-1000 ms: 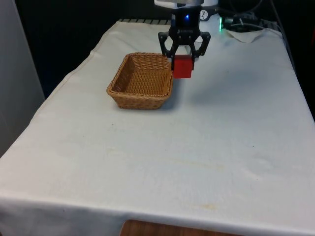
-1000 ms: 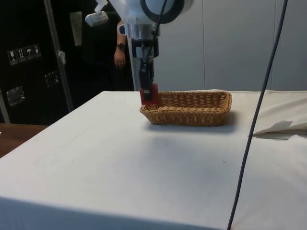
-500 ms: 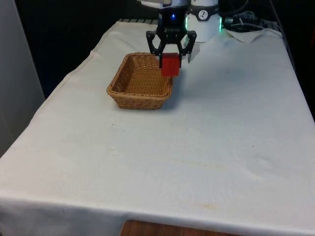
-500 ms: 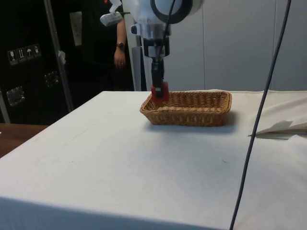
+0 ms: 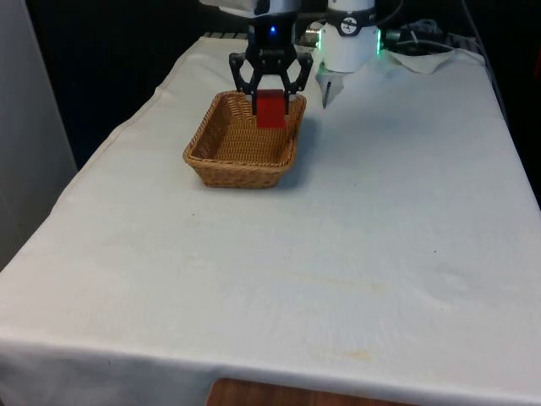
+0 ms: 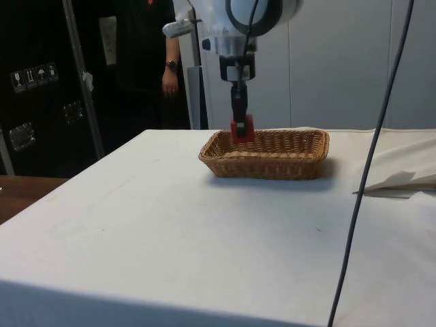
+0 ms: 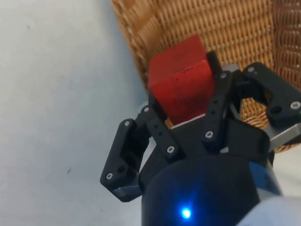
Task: Pick up the cube and place it into the basket.
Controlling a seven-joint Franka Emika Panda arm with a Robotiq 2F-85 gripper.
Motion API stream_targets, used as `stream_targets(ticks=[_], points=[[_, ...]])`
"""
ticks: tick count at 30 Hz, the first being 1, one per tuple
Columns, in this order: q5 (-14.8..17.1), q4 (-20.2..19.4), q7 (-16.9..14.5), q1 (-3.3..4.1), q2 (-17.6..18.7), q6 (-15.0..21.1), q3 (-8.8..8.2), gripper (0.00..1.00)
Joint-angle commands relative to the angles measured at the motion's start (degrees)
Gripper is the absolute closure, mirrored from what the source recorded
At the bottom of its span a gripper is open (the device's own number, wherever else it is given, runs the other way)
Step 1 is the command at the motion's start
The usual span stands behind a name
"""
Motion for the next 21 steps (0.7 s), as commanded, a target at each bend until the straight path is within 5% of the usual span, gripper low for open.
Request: stream_targets(ticks=[1, 21], points=[[-0.17, -0.74, -0.97, -0.34, -0.63, 0.74, -0.57, 0.98], [0.06, -2.01, -8.14, -0.63, -0.57, 0.8, -6.47, 0.98]])
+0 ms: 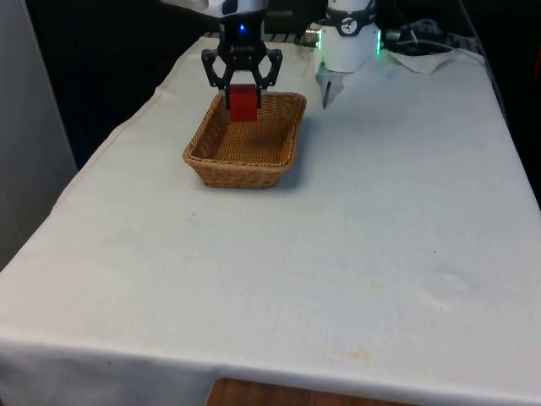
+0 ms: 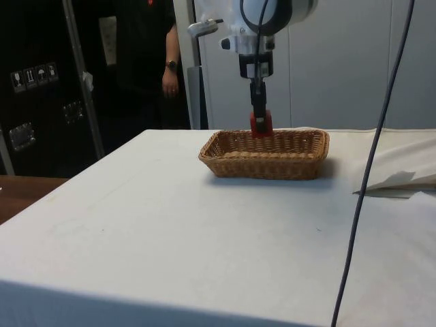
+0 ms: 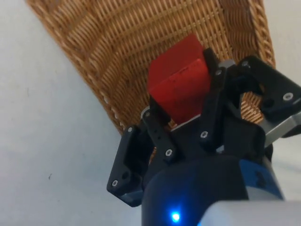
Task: Pick up the cube and place it into the basket.
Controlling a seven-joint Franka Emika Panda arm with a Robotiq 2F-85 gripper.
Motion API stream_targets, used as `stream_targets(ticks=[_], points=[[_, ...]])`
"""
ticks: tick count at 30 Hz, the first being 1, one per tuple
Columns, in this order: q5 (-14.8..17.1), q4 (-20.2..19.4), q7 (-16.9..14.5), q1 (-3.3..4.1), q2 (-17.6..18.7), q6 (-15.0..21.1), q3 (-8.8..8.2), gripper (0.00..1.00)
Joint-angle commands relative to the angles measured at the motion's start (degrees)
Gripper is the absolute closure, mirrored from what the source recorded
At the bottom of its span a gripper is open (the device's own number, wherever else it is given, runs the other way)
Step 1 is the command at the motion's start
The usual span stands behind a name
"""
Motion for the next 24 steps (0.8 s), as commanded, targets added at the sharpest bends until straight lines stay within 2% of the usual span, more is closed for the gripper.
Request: stream_targets(ticks=[1, 4, 10, 17, 18, 19, 24], points=[[0.0, -0.06, -0.23, 0.0, 0.0, 0.0, -0.17, 0.98], [0.0, -0.46, -1.09, -0.06, -0.29, 0.63, -0.52, 0.98], [0.0, -0.11, -0.92, 0.0, 0.0, 0.0, -0.52, 0.98], [1.55, -0.86, -1.66, -0.11, 1.49, 2.23, 0.0, 0.98], [0.46, -0.46, -0.92, 0.0, 1.43, 1.03, -0.4, 0.98], [1.78, -0.92, -1.72, -0.17, 1.78, 2.64, 0.06, 0.98], [3.84, -1.09, -2.58, -0.29, 3.9, 5.44, 0.46, 0.98]])
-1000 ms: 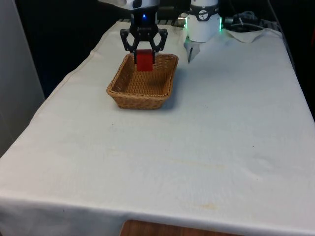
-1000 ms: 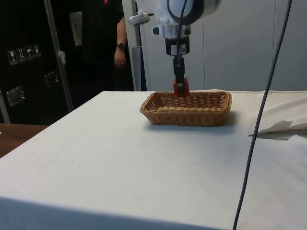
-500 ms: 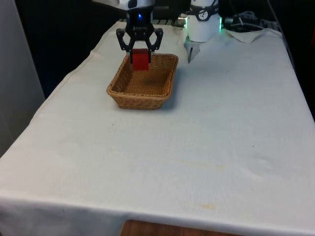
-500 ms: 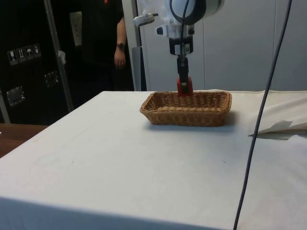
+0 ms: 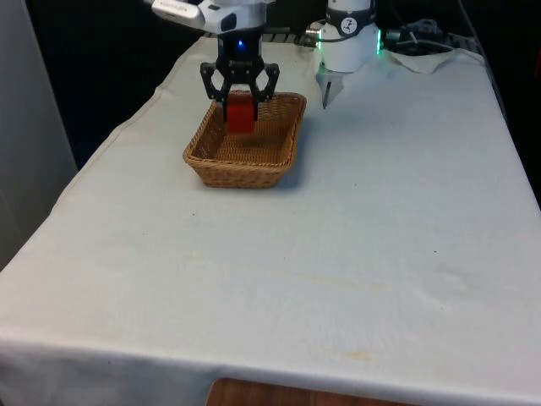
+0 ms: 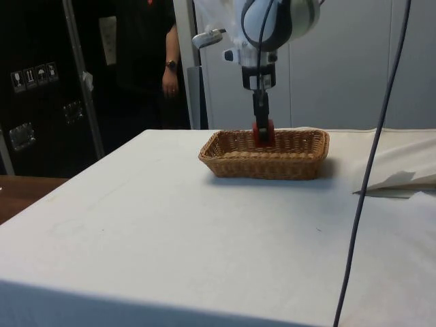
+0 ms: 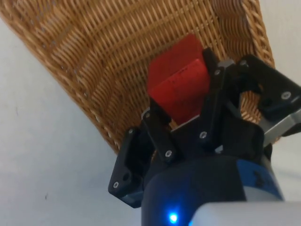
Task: Pick up the cube and place it into the basket.
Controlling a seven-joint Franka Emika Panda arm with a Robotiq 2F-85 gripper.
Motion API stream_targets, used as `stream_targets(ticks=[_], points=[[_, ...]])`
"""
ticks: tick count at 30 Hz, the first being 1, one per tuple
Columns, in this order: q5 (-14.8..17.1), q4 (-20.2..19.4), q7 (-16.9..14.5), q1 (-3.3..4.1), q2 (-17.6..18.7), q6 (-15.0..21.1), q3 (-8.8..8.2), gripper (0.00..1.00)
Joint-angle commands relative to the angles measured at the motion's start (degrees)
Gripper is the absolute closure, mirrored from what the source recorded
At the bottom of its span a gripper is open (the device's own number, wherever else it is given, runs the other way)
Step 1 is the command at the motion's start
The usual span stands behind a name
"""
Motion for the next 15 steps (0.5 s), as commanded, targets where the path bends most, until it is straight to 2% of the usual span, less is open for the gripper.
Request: stream_targets(ticks=[1, 3, 4, 11, 12, 13, 15], points=[[1.49, -0.34, -0.92, -0.29, -0.17, 1.09, 0.63, 0.98], [0.92, 0.0, -0.4, 0.0, 0.57, 0.86, 0.11, 0.98], [2.29, -0.4, -1.32, -0.29, 0.34, 1.95, 0.74, 0.98], [5.67, -0.86, -2.35, -0.52, 1.89, 4.47, 1.66, 0.98], [4.47, -0.4, -1.38, 0.0, 2.64, 3.84, 0.74, 0.98], [6.19, -0.92, -2.52, -0.52, 2.06, 4.64, 1.83, 0.98], [7.22, -0.92, -2.92, -0.57, 2.35, 4.98, 2.06, 0.98]])
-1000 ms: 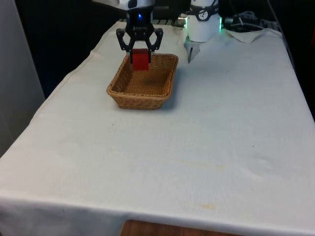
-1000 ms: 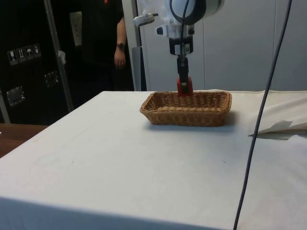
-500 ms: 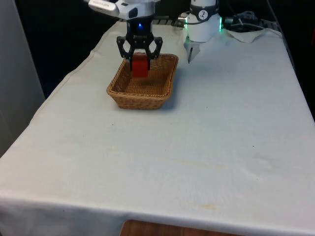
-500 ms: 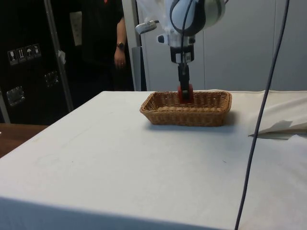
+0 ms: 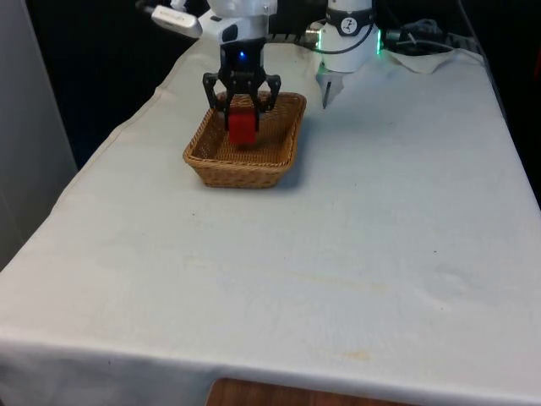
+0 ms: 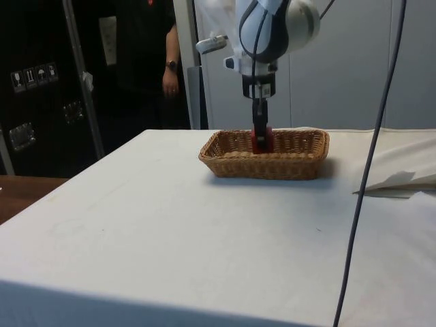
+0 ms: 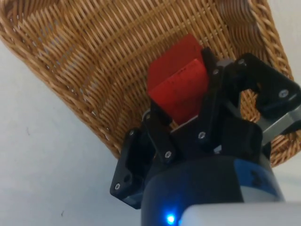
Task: Pick up the cube and place it into the basket.
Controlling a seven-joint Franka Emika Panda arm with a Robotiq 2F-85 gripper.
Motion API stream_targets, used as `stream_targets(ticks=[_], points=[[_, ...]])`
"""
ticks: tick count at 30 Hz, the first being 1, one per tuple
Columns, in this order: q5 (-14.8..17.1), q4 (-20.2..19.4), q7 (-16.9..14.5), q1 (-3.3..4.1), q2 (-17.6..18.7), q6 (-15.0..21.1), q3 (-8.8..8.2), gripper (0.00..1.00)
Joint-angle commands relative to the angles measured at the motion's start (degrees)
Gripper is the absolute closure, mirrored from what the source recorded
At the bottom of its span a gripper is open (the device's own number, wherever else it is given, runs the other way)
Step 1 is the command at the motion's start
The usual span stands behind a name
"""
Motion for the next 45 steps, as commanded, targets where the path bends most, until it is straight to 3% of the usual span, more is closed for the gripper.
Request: stream_targets(ticks=[1, 5, 6, 7, 11, 12, 13, 14, 15, 21, 23, 25, 26, 29, 32, 33, 37, 39, 40, 41, 45], points=[[2.18, -0.46, -1.38, -0.63, -0.52, 0.92, 1.2, 0.98], [4.07, -0.46, -2.18, -0.63, 0.23, 1.6, 1.55, 0.98], [2.35, -0.06, -1.03, 0.0, 0.8, 0.69, 0.34, 0.98], [4.41, -0.46, -2.35, -0.63, 0.4, 1.78, 1.6, 0.98], [4.93, -0.23, -2.52, -0.46, 1.09, 2.12, 1.49, 0.98], [4.93, -0.23, -2.46, -0.46, 1.09, 2.18, 1.49, 0.93], [4.87, -0.17, -2.41, -0.46, 1.15, 2.18, 1.43, 0.77], [3.9, 0.0, -1.6, 0.0, 1.6, 1.66, 0.74, 0.67], [4.81, -0.17, -2.35, -0.4, 1.2, 2.18, 1.43, 0.67], [4.76, -0.11, -2.29, -0.34, 1.26, 2.18, 1.38, 0.1], [4.7, -0.11, -2.29, -0.34, 1.32, 2.18, 1.38, 0.0], [3.9, 0.0, -1.6, 0.0, 1.6, 1.66, 0.74, 0.0], [4.7, -0.11, -2.29, -0.34, 1.32, 2.18, 1.38, 0.0], [4.58, -0.06, -2.18, -0.29, 1.26, 2.06, 1.26, 0.0], [3.27, 0.57, -1.38, 0.17, 0.17, 0.69, 0.06, 0.0], [3.9, 0.52, -1.6, 0.0, 1.03, 1.49, 0.57, 0.0], [2.46, 1.15, -0.86, 0.4, -1.2, -0.86, -0.57, 0.0], [2.12, 1.55, -0.63, 0.4, -1.95, -1.66, -0.74, 0.0], [3.38, 1.09, -1.6, 0.0, -2.06, -0.97, 0.0, 0.0], [1.72, 2.01, -0.34, 0.34, -2.69, -2.64, -0.8, 0.0], [1.15, 3.27, 0.23, 0.29, -3.95, -4.58, -0.86, 0.0]])
